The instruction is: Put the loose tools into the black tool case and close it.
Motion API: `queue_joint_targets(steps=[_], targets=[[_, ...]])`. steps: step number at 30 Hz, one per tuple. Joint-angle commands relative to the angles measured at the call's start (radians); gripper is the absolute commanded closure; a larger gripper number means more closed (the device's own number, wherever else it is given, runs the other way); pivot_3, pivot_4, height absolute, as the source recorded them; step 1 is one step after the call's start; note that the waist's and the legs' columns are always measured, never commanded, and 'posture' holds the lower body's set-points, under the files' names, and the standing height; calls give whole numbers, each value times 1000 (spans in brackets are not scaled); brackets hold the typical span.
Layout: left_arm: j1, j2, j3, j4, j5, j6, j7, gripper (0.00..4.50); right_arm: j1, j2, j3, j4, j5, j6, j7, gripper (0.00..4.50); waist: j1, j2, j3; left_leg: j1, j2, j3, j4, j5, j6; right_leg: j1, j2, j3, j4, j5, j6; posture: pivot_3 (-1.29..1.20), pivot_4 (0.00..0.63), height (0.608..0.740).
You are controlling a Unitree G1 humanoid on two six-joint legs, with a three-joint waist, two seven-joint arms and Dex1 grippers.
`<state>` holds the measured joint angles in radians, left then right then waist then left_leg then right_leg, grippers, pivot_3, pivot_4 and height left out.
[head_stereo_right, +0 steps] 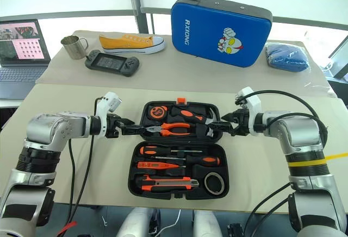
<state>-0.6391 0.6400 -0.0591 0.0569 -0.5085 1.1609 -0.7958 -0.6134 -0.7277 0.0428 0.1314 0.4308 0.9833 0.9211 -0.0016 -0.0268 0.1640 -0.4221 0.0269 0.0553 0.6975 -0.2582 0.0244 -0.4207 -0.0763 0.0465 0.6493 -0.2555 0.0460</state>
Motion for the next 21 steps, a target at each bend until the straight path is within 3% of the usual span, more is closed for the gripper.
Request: queue_joint_targets(steps=[1,7,10,12,13,16,21], targets=[[-18,-16,-7,-6,5,-31,-4,1047,-29,-10,22,13,-22,-28,17,1027,-1,0,0,0,0,0,0,0,0,0,0,0,0,0,0,0,150,740],[-20,-32,-4,-15,-4,-28,-5,3321,-21,-42,22,-15,-5,-23,68,3025,-7,0,0,0,1,0,0,0,0,0,1,0,0,0,0,0,150,740],[-19,-36,-4,-12,-1,-31,-5,4309,-11,-50,21,-31,3,-19,78,3062,-4,1,-1,1,0,0,0,0,0,1,0,0,1,0,0,0,150,740],[-18,-36,-4,-12,0,-33,-7,4463,-10,-45,15,-34,7,-16,76,3062,-4,1,-1,1,0,0,1,1,0,1,0,0,0,0,0,0,150,740],[-18,-37,-4,-12,0,-35,-8,4500,-10,-41,12,-35,6,-17,71,3515,-4,1,-1,1,0,0,1,1,0,1,0,0,1,0,0,0,150,740],[-16,-40,3,-17,-6,-43,-16,4500,-8,-29,3,-45,4,-23,58,4329,-8,1,-1,1,0,-1,1,2,0,1,1,0,1,1,0,0,150,740],[-10,-44,22,-59,-34,-54,-35,4500,-3,4,-53,-95,29,-24,8,4429,-10,1,-1,1,0,-1,1,4,0,1,1,0,0,3,0,0,150,740]])
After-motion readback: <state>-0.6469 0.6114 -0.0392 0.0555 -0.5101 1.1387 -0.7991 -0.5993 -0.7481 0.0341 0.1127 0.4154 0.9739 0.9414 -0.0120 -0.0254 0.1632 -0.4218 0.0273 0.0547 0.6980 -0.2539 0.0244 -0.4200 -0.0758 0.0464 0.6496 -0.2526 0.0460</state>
